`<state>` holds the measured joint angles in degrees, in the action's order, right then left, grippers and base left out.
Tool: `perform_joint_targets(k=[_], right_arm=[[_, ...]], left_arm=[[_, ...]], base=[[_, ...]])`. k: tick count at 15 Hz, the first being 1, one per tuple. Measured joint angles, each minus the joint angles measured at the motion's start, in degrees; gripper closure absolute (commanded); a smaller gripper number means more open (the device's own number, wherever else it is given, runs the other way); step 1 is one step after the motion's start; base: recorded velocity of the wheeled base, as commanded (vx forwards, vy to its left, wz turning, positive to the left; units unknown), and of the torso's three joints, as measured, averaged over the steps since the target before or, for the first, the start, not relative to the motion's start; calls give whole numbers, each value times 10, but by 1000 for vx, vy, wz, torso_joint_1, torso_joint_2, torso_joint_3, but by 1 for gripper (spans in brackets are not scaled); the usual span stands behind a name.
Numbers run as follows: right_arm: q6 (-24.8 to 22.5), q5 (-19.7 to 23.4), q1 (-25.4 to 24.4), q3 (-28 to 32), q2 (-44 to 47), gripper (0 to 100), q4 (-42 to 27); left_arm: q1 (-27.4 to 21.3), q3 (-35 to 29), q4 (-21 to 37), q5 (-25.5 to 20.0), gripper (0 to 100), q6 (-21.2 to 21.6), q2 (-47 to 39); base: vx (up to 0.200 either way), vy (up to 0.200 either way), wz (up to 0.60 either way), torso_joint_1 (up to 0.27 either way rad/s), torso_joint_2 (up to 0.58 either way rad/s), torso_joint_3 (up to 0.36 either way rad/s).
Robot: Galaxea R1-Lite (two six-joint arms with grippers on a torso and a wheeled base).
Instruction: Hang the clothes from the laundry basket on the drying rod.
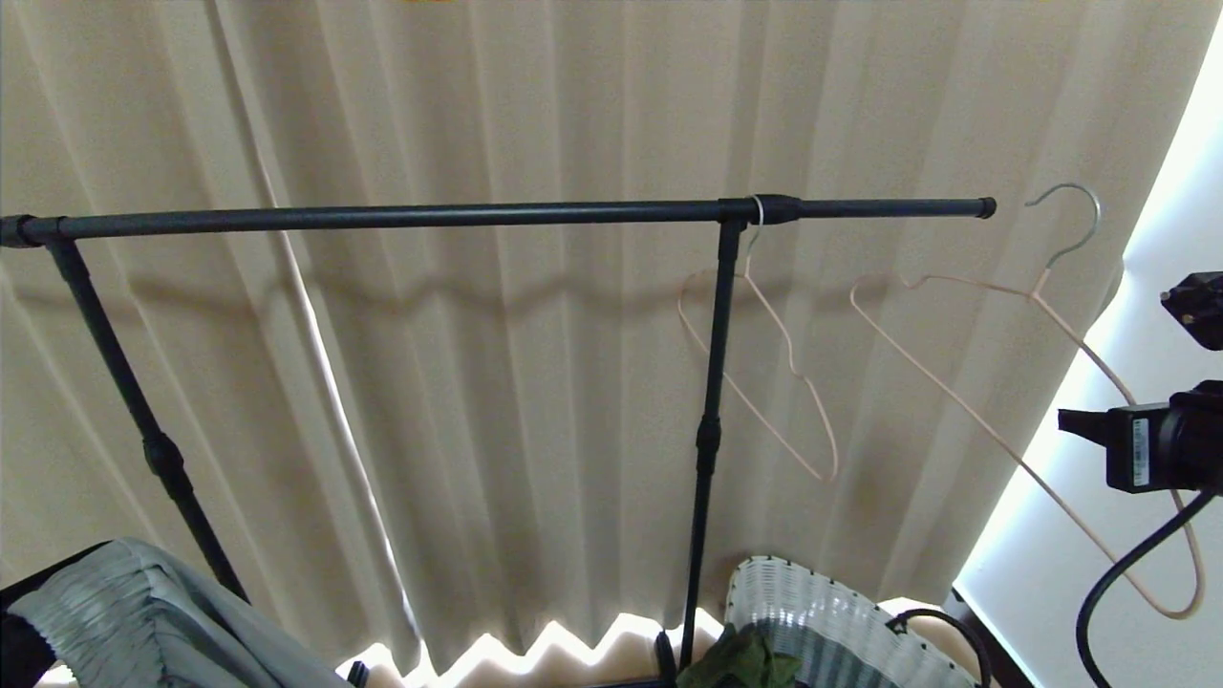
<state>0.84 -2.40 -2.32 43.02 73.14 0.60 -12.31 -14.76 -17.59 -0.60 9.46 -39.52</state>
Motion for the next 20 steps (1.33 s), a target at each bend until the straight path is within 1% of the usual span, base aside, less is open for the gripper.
perform_joint_targets(k=[2, 3, 6, 8, 10, 18, 20], right_arm=[[-19, 0, -2, -22, -34, 100, -1], [-38, 0, -3, -34, -52, 100, -1], [-46, 0, -5, -60, -88, 100, 0], [-46, 0, -21, -76, -110, 100, -1], [-46, 0, -29, -80, -122, 100, 0], [-45, 4, -48, -77, -137, 100, 1], [-43, 24, -56, -79, -142, 100, 1]], left_arm=[[-1, 1, 0, 0, 100, 0, 0], [-1, 1, 1, 0, 100, 0, 0], [-1, 2, 0, 0, 100, 0, 0], [-3, 3, 0, 0, 100, 0, 0], [-5, 4, -1, 0, 100, 0, 1], [-6, 2, 0, 0, 100, 0, 1], [-6, 4, 0, 0, 100, 0, 3]], base=[[-200, 0, 0, 0, 7, 2], [-200, 0, 0, -2, 2, 7], [-200, 0, 0, 4, -2, 1], [0, 0, 0, 0, 0, 0], [0, 0, 0, 0, 0, 0], [0, 200, 0, 7, 1, 2], [0, 200, 0, 5, 2, 2]])
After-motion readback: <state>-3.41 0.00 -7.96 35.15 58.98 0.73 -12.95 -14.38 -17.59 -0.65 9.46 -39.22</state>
